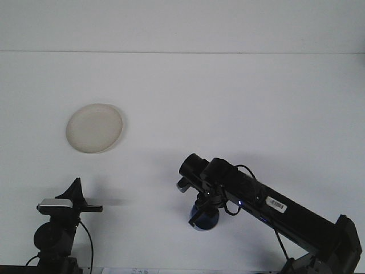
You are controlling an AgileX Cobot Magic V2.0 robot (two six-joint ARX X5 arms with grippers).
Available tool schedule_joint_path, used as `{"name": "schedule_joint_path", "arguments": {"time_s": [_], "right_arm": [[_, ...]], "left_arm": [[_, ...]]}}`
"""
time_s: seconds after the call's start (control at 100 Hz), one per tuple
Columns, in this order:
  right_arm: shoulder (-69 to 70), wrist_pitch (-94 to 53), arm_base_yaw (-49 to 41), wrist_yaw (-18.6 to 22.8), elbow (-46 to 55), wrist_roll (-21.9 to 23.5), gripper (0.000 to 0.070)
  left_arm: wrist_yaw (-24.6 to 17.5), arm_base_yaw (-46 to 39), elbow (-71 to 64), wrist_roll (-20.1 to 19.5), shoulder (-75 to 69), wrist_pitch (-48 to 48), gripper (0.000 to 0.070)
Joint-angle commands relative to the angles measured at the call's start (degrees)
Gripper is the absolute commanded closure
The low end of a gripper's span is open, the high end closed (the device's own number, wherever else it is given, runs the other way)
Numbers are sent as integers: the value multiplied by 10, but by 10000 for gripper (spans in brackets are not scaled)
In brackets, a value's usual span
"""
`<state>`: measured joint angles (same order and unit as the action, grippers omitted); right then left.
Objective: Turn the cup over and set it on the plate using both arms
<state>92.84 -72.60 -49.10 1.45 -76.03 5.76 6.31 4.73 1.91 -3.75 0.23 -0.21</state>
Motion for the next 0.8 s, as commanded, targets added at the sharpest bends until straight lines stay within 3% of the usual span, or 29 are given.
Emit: {"name": "schedule_joint_path", "arguments": {"time_s": [0.0,0.12,0.18,0.47,0.66,0.79], "right_arm": [[18,4,-8,-1,-9,-7,658],[17,5,-9,0,-10,-9,346],[15,3,-9,0,-15,-13,249],[-101,42,-6,-2,-27,-26,243],[-264,97,-7,-56,-7,-26,243],[-413,216,-8,-88,76,-26,244]], "left_arm": [[3,0,-11,-1,-1,6,684],[2,-1,-11,-1,-1,6,684],[3,-1,-11,-1,-1,6,684],[3,0,-11,-1,-1,6,684],[3,-1,-11,-1,-1,6,684],[2,-1,-11,-1,-1,6,684]]}}
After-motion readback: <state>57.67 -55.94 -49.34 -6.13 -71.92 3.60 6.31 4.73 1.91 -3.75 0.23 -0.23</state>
